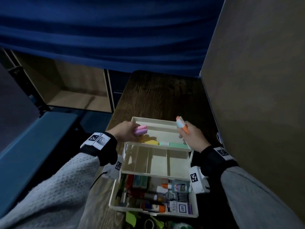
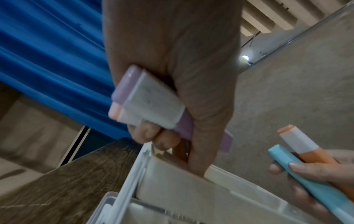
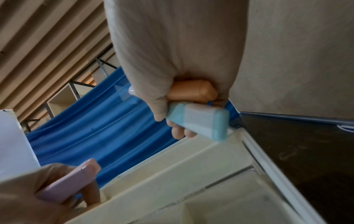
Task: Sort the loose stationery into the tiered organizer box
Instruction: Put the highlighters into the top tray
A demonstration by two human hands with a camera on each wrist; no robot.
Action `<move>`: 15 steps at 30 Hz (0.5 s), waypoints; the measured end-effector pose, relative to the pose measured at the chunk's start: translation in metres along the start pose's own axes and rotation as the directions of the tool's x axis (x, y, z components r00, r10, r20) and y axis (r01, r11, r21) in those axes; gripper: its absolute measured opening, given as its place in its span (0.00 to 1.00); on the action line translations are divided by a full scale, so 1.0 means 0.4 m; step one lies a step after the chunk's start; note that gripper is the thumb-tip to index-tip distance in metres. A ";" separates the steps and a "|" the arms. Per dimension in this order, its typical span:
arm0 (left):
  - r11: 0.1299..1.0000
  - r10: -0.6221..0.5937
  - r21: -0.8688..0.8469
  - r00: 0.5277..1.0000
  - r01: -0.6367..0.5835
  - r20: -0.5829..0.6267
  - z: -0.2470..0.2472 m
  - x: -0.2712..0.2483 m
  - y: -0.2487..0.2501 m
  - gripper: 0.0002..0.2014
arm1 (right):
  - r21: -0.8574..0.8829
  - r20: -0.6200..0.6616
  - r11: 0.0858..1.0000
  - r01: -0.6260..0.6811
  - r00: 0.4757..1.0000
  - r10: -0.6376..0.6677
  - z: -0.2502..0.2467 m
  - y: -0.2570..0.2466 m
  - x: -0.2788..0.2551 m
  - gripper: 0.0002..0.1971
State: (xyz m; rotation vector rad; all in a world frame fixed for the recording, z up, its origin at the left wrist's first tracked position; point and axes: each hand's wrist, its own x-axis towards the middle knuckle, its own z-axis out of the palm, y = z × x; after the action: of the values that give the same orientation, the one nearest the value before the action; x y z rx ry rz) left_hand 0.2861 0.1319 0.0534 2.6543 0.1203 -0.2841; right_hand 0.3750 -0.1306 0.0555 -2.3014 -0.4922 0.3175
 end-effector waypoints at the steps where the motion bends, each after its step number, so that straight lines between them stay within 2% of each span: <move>1: 1.000 -0.005 -0.005 1.000 0.005 0.027 -0.003 0.005 0.000 0.13 | -0.002 0.019 1.000 0.014 1.000 -0.014 0.001 -0.007 0.008 0.14; 3: 0.998 -0.021 -0.050 0.997 0.025 0.072 -0.005 0.012 -0.007 0.12 | 0.009 0.007 0.999 0.036 0.999 -0.036 0.005 -0.020 0.025 0.14; 5: 0.986 -0.049 -0.154 0.998 0.055 0.042 -0.009 0.011 -0.025 0.09 | 0.085 -0.052 0.996 0.029 0.998 -0.025 0.008 -0.033 0.040 0.14; 7: 0.959 -0.106 -0.272 0.989 0.074 -0.104 -0.015 0.003 -0.056 0.10 | 0.249 -0.090 0.968 0.010 0.996 0.012 0.012 -0.045 0.048 0.13; 9: 0.924 -0.189 -0.375 0.947 0.081 -0.260 -0.023 -0.010 -0.093 0.13 | 0.354 -0.107 0.935 -0.014 0.993 0.055 0.018 -0.046 0.055 0.15; 10: 0.898 -0.238 -0.429 0.925 0.094 -0.295 -0.026 -0.018 -0.109 0.13 | 0.362 -0.115 0.932 -0.029 0.990 0.076 0.021 -0.043 0.056 0.15; 12: 0.847 -0.311 -0.518 0.903 0.121 -0.296 -0.029 -0.028 -0.136 0.14 | 0.408 -0.115 0.911 -0.057 0.987 0.113 0.027 -0.033 0.053 0.11; 15: 0.783 -0.353 -0.611 0.892 0.116 -0.283 -0.028 -0.034 -0.165 0.20 | 0.506 -0.044 0.854 -0.122 0.985 0.166 0.026 -0.013 0.038 0.07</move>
State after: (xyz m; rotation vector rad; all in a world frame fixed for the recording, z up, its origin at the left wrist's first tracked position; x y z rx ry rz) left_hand 0.2661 0.1954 0.0371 2.0346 0.5833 0.1869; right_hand 0.3836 -0.1141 0.0506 -1.8302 -0.1613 0.3686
